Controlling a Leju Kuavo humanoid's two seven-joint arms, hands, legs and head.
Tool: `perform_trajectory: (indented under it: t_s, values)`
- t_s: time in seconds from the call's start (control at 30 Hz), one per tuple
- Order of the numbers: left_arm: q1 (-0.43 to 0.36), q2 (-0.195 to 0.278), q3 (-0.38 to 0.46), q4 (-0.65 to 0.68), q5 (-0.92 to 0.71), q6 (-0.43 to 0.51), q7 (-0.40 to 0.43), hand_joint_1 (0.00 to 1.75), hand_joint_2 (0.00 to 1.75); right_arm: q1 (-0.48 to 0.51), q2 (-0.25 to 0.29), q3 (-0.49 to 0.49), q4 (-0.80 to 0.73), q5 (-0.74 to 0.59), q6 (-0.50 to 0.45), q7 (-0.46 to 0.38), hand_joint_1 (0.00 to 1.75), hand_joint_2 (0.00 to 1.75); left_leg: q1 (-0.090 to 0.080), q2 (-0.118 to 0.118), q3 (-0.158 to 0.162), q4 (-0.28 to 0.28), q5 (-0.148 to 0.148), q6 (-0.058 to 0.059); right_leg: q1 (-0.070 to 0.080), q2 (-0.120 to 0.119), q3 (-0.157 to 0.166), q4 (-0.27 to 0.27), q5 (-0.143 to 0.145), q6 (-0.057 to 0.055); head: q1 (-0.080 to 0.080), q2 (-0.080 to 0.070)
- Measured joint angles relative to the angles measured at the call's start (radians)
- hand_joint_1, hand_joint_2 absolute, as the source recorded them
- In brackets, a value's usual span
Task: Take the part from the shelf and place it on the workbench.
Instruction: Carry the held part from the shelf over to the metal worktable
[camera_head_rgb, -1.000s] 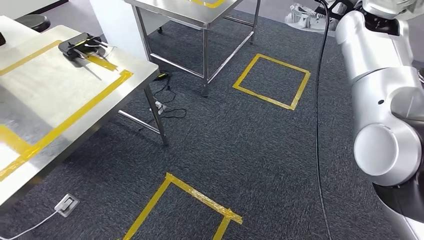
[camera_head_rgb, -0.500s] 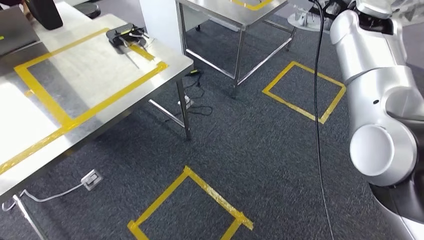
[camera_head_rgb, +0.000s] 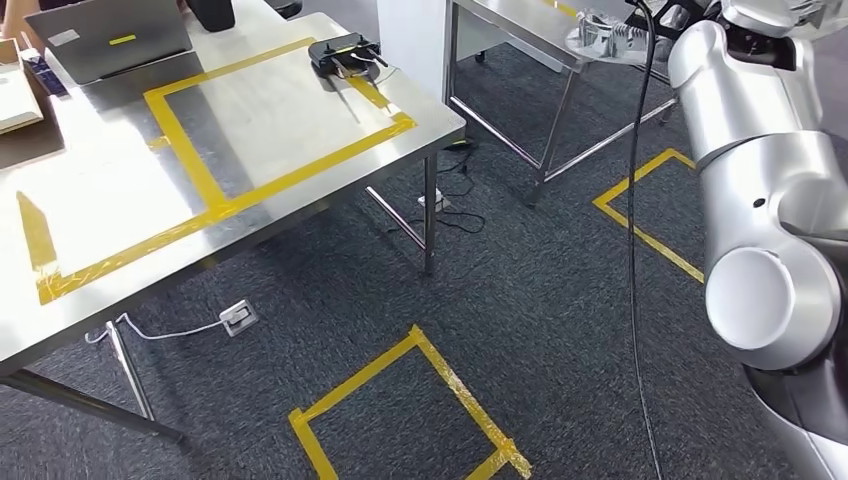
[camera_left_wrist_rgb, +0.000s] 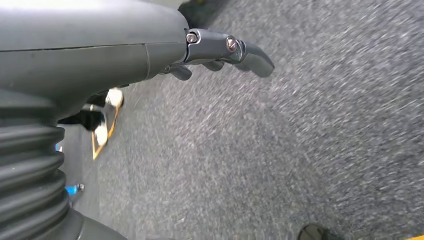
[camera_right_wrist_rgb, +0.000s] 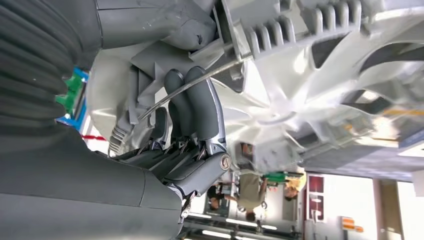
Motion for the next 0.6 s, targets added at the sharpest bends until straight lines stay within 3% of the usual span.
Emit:
perform_trajectory:
  t_s: [0.03,0.07,0.13,0.17,0.2,0.27,0.3,0.37,0.43,0.47,0.53,0.6]
  values:
    - [0.002,0.0,0.0,0.0,0.0,0.0,0.0,0.0,1.75,0.0,0.001,0.0,0.0,0.0,0.0,0.0,1.75,1.75,0.002,-0.013,-0.003,-0.005,0.005,-0.008,-0.001,-0.014,0.002,-0.004,0.004,-0.006,0.0,0.0]
    - [0.005,0.0,0.0,0.0,0.0,0.0,0.0,0.0,1.75,0.0,0.002,0.0,0.0,0.0,0.0,0.0,1.75,1.75,0.001,-0.007,-0.008,-0.003,0.003,-0.014,-0.003,-0.029,0.006,-0.01,0.009,-0.013,0.0,0.0]
    - [0.006,0.0,0.0,0.0,0.0,0.001,0.001,0.0,1.75,-0.001,0.003,0.0,0.0,0.001,0.0,0.001,1.75,1.75,-0.005,0.052,-0.038,0.057,-0.038,-0.02,-0.005,-0.059,0.011,-0.022,0.019,-0.027,-0.003,0.0]
    - [0.006,-0.001,0.0,0.001,0.0,0.001,0.002,0.0,1.75,0.0,0.003,0.0,0.0,0.001,0.0,0.001,1.75,1.75,-0.007,0.094,-0.065,0.119,-0.073,-0.021,-0.002,-0.074,0.01,-0.023,0.021,-0.031,-0.005,0.0]
    - [0.005,-0.001,0.0,0.001,-0.001,0.001,0.003,0.0,1.75,0.0,0.002,0.0,0.0,0.001,0.0,0.001,1.75,1.75,-0.007,0.121,-0.093,0.188,-0.106,-0.023,0.0,-0.088,0.008,-0.023,0.022,-0.033,-0.006,0.0]
    - [0.004,-0.001,0.0,0.001,-0.001,0.002,0.007,0.0,1.75,0.002,0.001,0.0,0.0,0.001,0.0,0.0,1.75,1.75,-0.005,0.138,-0.12,0.269,-0.133,-0.026,0.003,-0.116,0.006,-0.02,0.021,-0.034,-0.006,0.0]
    - [0.004,-0.002,0.0,0.001,0.0,0.002,0.008,0.0,1.75,0.002,0.001,0.0,0.0,0.001,0.0,0.001,1.75,1.75,-0.005,0.141,-0.104,0.253,-0.121,-0.027,0.004,-0.13,0.006,-0.018,0.02,-0.034,-0.006,0.0]
    - [0.004,-0.001,0.001,0.0,0.001,0.002,0.01,0.0,1.75,0.002,0.002,0.0,0.0,0.0,0.0,0.002,1.75,1.75,-0.009,0.168,-0.028,0.129,-0.073,-0.022,0.005,-0.156,0.007,-0.013,0.015,-0.031,-0.006,0.0]
    - [0.003,-0.001,0.001,0.0,0.002,0.002,0.011,0.0,1.75,0.001,0.003,0.0,0.0,0.0,0.0,0.002,1.75,1.75,-0.018,0.204,0.032,0.024,-0.048,-0.006,0.011,-0.178,0.006,-0.006,0.009,-0.024,-0.005,0.0]
    - [0.002,-0.001,0.001,0.0,0.002,0.002,0.011,0.0,1.75,0.001,0.004,0.0,0.0,0.0,0.0,0.002,1.75,1.75,-0.022,0.211,0.04,0.006,-0.048,0.002,0.013,-0.187,0.006,-0.005,0.007,-0.02,-0.005,0.0]
    - [0.002,-0.001,0.002,0.0,0.004,0.002,0.011,0.0,1.75,0.001,0.009,0.0,-0.001,0.0,0.0,0.002,1.75,1.75,-0.022,0.189,0.039,0.003,-0.042,0.016,0.015,-0.204,0.008,-0.007,0.007,-0.01,-0.005,0.0]
    - [0.003,-0.001,0.002,0.0,0.006,0.003,0.011,0.0,1.75,0.0,0.013,0.0,-0.001,-0.001,0.001,0.002,1.75,1.75,-0.016,0.167,0.038,-0.005,-0.035,0.027,0.01,-0.175,0.002,0.012,-0.012,0.001,-0.005,0.0]
